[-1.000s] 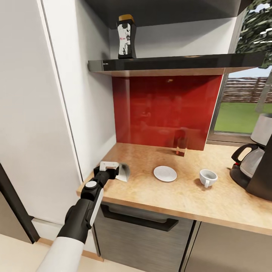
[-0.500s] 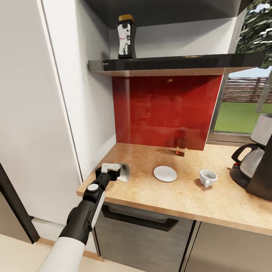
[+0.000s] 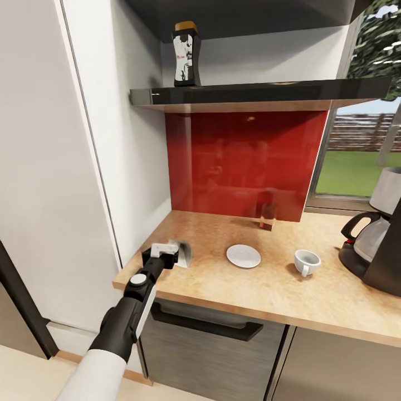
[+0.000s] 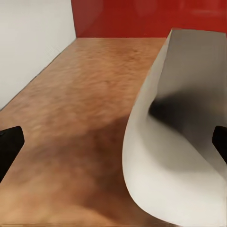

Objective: Set up a coffee station on the kitchen countertop: keep the coffee maker on the countertop, move the bottle of coffee from the kitchen shelf to the counter next to the coffee maker, place a paper coffee filter on top of the coffee maker, put the saucer next to the coffee maker with the coffee cup on the saucer, and place the electric kettle next to the coffee maker.

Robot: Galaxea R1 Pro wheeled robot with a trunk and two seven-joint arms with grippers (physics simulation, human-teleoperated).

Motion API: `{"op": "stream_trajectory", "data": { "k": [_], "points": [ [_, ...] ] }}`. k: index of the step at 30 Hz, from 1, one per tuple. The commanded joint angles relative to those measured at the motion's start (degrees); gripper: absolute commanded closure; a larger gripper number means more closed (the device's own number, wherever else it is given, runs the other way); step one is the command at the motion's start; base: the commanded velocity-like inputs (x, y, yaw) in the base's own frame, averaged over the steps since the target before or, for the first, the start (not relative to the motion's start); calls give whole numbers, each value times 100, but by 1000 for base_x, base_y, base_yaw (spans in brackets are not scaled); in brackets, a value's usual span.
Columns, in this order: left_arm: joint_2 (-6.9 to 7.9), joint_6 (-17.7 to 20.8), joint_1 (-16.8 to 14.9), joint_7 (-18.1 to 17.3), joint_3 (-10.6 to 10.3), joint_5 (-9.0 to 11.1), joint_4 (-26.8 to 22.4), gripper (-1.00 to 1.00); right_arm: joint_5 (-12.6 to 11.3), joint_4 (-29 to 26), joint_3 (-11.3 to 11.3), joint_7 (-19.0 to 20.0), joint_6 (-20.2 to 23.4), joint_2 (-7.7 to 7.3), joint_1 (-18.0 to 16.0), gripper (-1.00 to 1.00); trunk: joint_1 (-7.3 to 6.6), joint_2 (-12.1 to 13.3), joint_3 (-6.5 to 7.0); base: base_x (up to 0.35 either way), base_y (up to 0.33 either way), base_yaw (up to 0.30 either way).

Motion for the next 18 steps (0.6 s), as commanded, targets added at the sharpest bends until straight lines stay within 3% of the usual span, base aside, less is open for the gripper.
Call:
{"op": "stream_trajectory", "data": {
  "k": [1, 18],
  "points": [
    [0, 14, -3, 9, -6, -56, 11, -100, 8, 4, 25, -1, -17, -1, -4, -100, 0, -3, -6, 0, 0, 0],
    [0, -55, -3, 4, 1, -56, 89, -100, 8, 4, 26, -1, -17, -1, -4, -100, 0, -3, -6, 0, 0, 0]
  ]
}}
